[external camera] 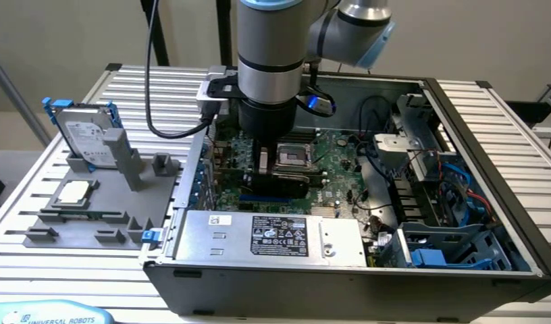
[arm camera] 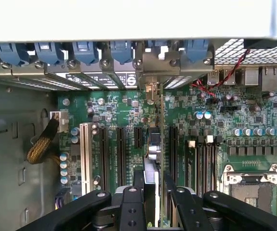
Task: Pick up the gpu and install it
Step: 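Insert the gpu into the slot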
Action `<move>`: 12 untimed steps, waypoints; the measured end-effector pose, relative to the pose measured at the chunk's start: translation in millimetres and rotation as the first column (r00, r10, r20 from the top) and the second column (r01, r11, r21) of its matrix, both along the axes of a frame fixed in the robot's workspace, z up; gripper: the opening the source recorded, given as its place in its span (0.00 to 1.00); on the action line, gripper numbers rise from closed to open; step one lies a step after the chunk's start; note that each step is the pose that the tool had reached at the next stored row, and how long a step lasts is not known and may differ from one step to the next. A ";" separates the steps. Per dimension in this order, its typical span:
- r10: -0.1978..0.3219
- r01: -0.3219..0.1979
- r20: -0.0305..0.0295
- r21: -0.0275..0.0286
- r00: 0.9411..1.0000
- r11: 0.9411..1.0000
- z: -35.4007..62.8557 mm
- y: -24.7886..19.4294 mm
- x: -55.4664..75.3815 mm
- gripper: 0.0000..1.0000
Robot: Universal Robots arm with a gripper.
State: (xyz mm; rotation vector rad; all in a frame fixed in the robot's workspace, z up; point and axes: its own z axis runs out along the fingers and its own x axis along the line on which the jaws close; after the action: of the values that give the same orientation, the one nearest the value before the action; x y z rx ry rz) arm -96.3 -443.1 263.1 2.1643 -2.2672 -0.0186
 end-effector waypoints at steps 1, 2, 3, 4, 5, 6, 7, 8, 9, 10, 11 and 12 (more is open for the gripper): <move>0.000 0.000 0.000 0.000 1.000 1.000 -0.2 0.0 0.0 0.27; 0.001 -0.001 0.000 0.000 1.000 1.000 -0.4 0.1 0.0 0.27; 0.001 -0.001 0.000 0.001 1.000 1.000 -0.6 0.3 0.0 0.27; 0.003 -0.003 0.000 0.001 1.000 1.000 -0.8 0.5 0.0 0.27; 0.004 -0.004 0.000 0.001 1.000 1.000 -0.9 0.8 0.0 0.27; 0.006 -0.006 0.000 0.001 1.000 1.000 -0.9 1.1 0.0 0.27; 0.008 -0.008 0.000 0.001 1.000 1.000 -1.0 1.3 0.0 0.27; 0.010 -0.010 0.000 0.001 1.000 1.000 -1.2 1.5 0.0 0.27; 0.011 -0.011 0.000 0.002 1.000 1.000 -1.3 1.5 0.0 0.27; 0.012 -0.012 0.000 0.002 1.000 1.000 -1.6 1.6 0.0 0.27; 0.012 -0.012 0.000 0.003 1.000 1.000 -2.0 1.6 0.0 0.27; 0.013 -0.013 0.000 0.004 1.000 1.000 -2.4 1.6 -0.1 0.27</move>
State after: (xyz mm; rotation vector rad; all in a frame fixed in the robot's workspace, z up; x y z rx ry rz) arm -96.4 -441.4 260.7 2.1807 -2.2547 -0.0225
